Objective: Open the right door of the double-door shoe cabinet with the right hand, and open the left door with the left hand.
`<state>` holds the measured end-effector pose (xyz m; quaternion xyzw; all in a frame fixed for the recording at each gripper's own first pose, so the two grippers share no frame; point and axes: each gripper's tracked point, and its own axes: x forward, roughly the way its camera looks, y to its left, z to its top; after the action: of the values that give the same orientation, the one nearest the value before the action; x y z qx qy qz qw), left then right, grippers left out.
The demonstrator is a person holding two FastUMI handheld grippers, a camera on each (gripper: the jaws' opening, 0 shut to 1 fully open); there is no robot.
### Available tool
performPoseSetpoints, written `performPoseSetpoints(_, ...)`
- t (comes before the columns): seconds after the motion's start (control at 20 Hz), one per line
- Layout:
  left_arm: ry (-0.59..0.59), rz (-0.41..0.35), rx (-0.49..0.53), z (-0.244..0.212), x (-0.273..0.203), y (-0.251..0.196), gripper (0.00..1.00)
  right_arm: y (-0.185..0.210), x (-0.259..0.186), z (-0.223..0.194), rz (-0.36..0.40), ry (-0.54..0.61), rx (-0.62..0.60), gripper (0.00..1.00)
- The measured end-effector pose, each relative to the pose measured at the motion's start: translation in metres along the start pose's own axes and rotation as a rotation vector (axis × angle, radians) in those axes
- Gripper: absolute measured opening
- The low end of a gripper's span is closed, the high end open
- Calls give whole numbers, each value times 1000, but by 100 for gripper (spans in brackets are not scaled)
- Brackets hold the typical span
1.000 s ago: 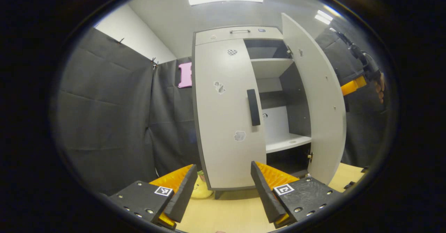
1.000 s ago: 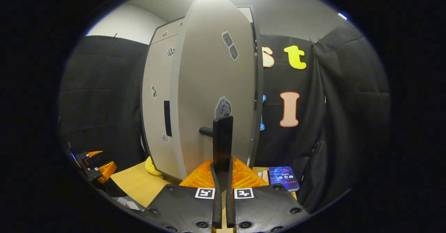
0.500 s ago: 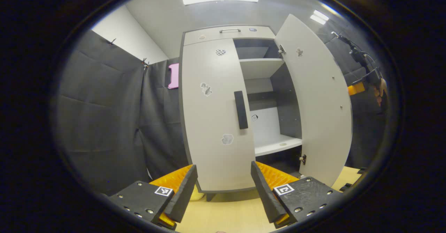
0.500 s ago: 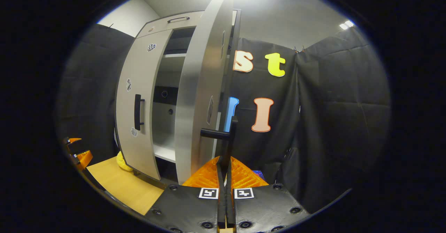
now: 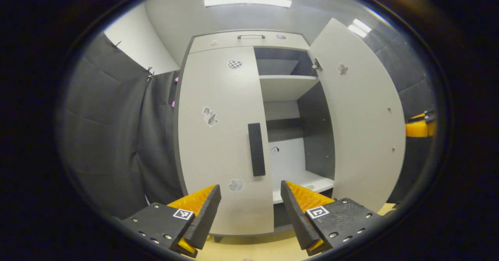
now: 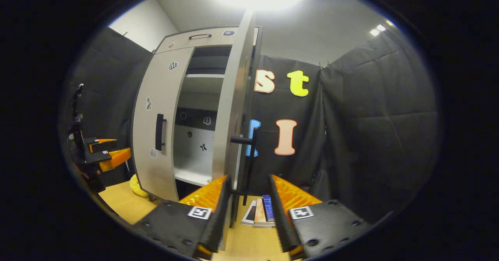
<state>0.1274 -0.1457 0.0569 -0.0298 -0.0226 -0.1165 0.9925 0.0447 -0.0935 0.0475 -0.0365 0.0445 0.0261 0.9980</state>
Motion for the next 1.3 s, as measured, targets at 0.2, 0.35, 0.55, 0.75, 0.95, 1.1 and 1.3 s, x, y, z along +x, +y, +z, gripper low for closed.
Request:
performPoseSetpoints(0.2, -17, 11, -10, 17, 42, 5, 90, -19, -22, -31, -82, 51, 46, 97)
performPoseSetpoints(0.35, -23, -1, 17, 25, 72, 5, 90, -35, -33, -52, -129, 98, 42, 98)
performPoseSetpoints(0.55, -19, -4, 80, 27, 103, 1, 89, -48, -45, -84, -167, 172, 71, 97)
performPoseSetpoints(0.75, 33, 7, 77, 8, 134, 3, 89, -61, -58, -111, -200, 238, 122, 97)
performPoseSetpoints(0.95, 54, 5, 41, -1, 150, 3, 89, -73, -69, -125, -227, 267, 124, 97)
performPoseSetpoints(1.1, 48, 8, 15, 2, 158, 1, 63, -77, -72, -132, -223, 285, 122, 98)
performPoseSetpoints(1.3, 88, -8, -60, -3, 161, -11, 41, -77, -72, -136, -212, 290, 114, 98)
